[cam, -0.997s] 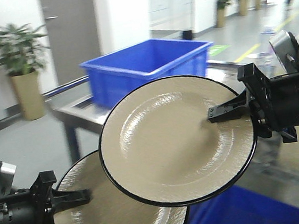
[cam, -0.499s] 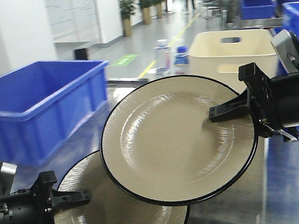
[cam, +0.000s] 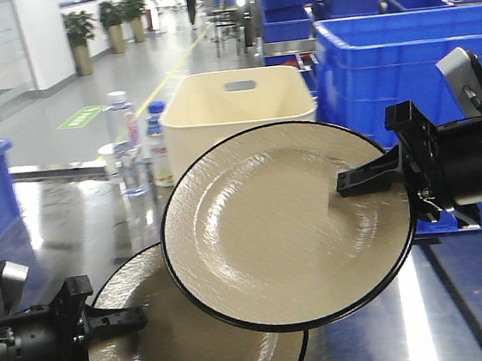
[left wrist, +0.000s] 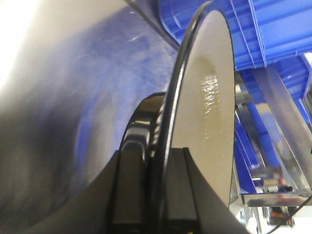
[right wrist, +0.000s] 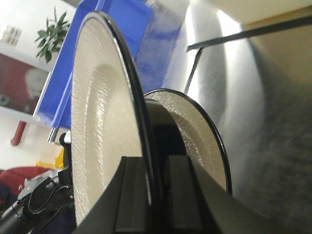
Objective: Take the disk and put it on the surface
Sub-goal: 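Drive the base up to the steel table holding both plates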
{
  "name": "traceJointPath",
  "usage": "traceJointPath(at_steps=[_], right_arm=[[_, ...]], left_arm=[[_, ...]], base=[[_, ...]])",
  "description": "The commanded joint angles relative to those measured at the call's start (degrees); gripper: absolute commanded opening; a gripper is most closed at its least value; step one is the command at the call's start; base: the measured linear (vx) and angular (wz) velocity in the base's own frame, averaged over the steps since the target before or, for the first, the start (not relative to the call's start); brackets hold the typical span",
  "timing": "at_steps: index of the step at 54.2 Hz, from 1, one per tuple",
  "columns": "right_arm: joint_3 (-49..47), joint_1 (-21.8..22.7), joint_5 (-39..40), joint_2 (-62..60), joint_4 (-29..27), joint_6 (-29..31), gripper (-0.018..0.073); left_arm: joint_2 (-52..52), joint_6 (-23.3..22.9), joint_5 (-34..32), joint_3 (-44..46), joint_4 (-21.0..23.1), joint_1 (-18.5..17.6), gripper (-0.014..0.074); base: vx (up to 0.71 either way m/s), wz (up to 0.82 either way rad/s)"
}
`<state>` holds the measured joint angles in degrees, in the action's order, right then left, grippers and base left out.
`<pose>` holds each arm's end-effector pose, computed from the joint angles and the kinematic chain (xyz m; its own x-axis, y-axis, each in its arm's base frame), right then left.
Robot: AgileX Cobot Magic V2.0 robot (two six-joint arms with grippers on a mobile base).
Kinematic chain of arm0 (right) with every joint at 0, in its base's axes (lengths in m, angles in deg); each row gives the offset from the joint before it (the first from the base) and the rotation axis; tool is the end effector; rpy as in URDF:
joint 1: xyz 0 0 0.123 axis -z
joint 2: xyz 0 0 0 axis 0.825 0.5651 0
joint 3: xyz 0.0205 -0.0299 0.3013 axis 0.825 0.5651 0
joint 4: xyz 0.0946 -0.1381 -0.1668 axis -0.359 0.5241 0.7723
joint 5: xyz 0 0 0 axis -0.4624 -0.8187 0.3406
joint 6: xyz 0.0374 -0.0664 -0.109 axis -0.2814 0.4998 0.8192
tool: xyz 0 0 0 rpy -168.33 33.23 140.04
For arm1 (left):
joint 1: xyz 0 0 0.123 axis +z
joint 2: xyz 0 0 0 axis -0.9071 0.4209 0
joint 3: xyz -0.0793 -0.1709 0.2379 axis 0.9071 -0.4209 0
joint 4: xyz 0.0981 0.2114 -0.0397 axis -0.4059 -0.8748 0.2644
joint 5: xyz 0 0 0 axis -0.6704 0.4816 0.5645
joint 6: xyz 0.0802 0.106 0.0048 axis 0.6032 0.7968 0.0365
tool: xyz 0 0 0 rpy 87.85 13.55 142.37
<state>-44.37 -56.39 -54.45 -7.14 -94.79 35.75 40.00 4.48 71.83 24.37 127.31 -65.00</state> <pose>0.2995 0.1061 0.4015 -0.8251 0.2838 -0.4886 -0.2662 0.5674 0.7792 0.2962 -0.1023 0.2842 -0.8225 -0.4568 -0.3388 0.1201 0.4427 -0.8886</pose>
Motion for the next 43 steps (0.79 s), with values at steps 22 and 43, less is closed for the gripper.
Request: traceJointPath(at_steps=[22, 43], right_arm=[[-2.27, 0.23, 1.9, -2.27, -6.9, -0.12, -0.0005], [-2.27, 0.23, 1.96, -2.27, -6.9, -0.12, -0.0005]], left_arm=[[-2.78, -0.87, 4.17, 1.65, 6.64, -0.16, -0.0001], [-2.78, -0.87, 4.17, 1.65, 6.64, -0.16, -0.0001]], base=[[0.14, -0.24], [0.09, -0.01]])
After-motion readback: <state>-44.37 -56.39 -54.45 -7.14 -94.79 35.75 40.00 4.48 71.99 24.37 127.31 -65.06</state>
